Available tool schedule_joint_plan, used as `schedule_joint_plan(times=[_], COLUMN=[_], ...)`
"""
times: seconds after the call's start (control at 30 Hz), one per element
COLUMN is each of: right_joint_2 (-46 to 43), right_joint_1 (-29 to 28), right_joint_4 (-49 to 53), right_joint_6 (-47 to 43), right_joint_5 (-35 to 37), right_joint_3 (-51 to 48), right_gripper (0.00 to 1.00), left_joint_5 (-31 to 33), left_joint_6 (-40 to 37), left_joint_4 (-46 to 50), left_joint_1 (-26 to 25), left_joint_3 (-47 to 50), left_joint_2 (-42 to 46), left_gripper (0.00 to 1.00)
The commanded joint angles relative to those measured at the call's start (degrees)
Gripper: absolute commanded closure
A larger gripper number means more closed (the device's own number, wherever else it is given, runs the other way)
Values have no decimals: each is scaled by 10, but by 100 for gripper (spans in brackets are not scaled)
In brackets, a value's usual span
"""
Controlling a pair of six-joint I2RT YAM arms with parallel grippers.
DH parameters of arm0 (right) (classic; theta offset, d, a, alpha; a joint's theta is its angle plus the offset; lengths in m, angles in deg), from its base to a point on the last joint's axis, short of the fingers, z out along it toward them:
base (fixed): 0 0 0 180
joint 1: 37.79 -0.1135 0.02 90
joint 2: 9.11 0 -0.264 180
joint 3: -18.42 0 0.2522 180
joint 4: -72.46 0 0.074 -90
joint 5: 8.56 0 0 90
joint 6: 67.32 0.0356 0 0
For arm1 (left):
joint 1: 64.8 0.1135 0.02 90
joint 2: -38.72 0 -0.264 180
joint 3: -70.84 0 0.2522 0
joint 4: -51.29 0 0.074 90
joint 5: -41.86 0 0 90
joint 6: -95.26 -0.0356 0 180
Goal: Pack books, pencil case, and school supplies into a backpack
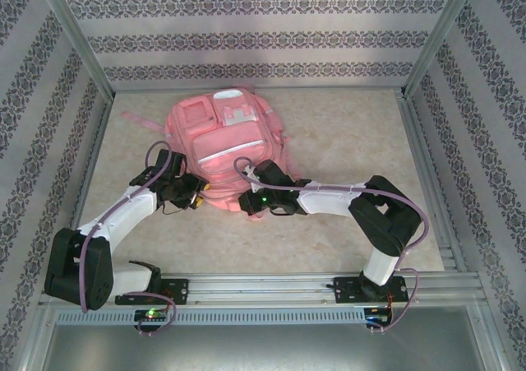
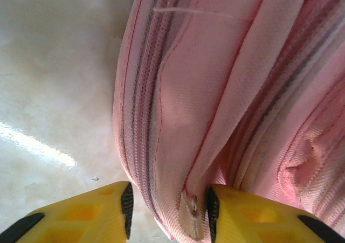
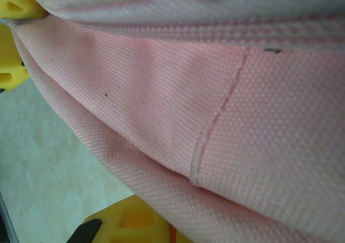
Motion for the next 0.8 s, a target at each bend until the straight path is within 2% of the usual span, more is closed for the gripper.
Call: schedule_joint_plan(times=[0.0,0.03,0.2,0.3,0.43,0.77], right_joint_2=[4,4,-2,-12,-32,-68], right_joint_1=[2,2,3,5,13,34], right_joint_4=[-5,-5,12,24,34,60], right_joint_6=[12,12,2,-8,-20,-77], right_joint_5=[15,15,25,35,44,51], right_joint_3=[-13,-13,-14,-24,-41,-58], right_gripper=[100,100,100,100,100,100], left_joint_5=[17,17,14,14,24,93], left_joint_6=[-11,-11,-19,-36,-60,-192], left_joint_4=[-43,-42,-42,-12,34,178], left_joint_1=[-6,-5,-3,8,27,64], left_joint_3=[-19,-18,-9,-16,-26,-111], left_joint_2=[-8,-11,-7,-3,11,20], left_gripper=[62,65,92,100,100,100])
